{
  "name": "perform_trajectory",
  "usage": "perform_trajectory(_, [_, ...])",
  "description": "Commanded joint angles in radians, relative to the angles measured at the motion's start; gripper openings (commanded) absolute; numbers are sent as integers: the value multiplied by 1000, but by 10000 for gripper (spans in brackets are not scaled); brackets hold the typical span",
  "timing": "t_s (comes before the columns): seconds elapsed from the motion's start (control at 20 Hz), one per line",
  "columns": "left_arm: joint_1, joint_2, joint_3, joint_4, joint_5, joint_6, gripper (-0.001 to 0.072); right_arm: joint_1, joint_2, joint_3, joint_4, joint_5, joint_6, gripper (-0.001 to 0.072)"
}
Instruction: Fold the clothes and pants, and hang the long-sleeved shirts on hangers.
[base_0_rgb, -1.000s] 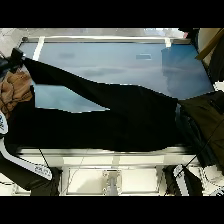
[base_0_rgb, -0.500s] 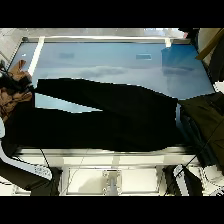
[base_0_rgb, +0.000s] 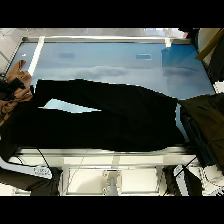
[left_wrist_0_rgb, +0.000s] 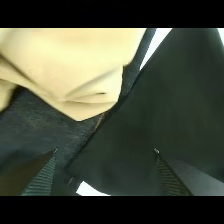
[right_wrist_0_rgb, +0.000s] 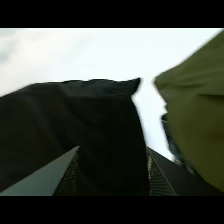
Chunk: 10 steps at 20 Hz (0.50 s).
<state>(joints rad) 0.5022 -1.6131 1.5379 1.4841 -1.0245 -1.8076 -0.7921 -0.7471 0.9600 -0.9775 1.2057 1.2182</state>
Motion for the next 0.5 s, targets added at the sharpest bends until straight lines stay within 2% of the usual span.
perform_trajectory(0.0, [63,153,-41,8,-136,-9,677,-39,5,-19,-91,92,-30,456])
perform_trajectory(0.05, [101,217,-102,16,-192,7,646,-53,5,-53,-108,115,-36,456])
perform_trajectory(0.15, [200,338,-265,2,-275,60,645,-91,5,-134,-107,122,-54,457])
perform_trajectory(0.3, [436,517,-560,-111,-294,162,645,-113,5,-185,-88,155,-61,457])
perform_trajectory(0.45, [729,599,-766,-367,-286,377,645,-111,6,-182,-10,212,-66,456])
